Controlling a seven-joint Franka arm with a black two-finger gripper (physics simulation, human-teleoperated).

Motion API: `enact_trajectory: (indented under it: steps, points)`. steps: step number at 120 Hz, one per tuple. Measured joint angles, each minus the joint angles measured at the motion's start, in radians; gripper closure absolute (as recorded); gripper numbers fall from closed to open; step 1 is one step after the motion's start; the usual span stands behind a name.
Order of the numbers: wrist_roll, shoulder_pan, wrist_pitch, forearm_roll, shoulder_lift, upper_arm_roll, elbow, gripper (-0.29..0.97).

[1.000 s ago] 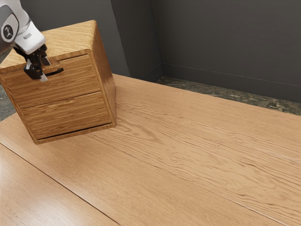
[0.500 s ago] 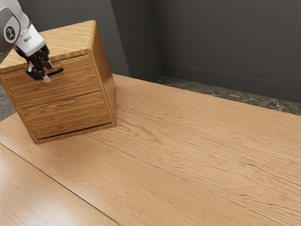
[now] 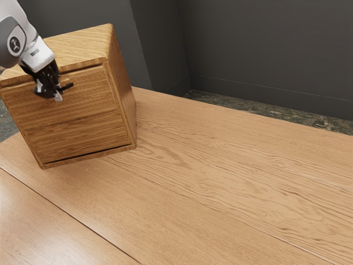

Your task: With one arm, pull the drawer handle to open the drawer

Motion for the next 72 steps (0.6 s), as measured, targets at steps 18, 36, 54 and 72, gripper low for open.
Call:
enact_trajectory:
  steps: [18, 36, 54, 72]
  points:
    - [0.0, -0.013, 0.002, 0.006, -0.035, 0.003, -0.037, 0.74]
    - [-0.002, -0.037, 0.029, 0.014, -0.124, 0.004, -0.152, 0.79]
    - [-0.013, -0.074, 0.054, 0.079, -0.226, 0.0, -0.257, 0.77]
    - [-0.025, -0.103, 0.08, 0.113, -0.291, 0.005, -0.355, 0.82]
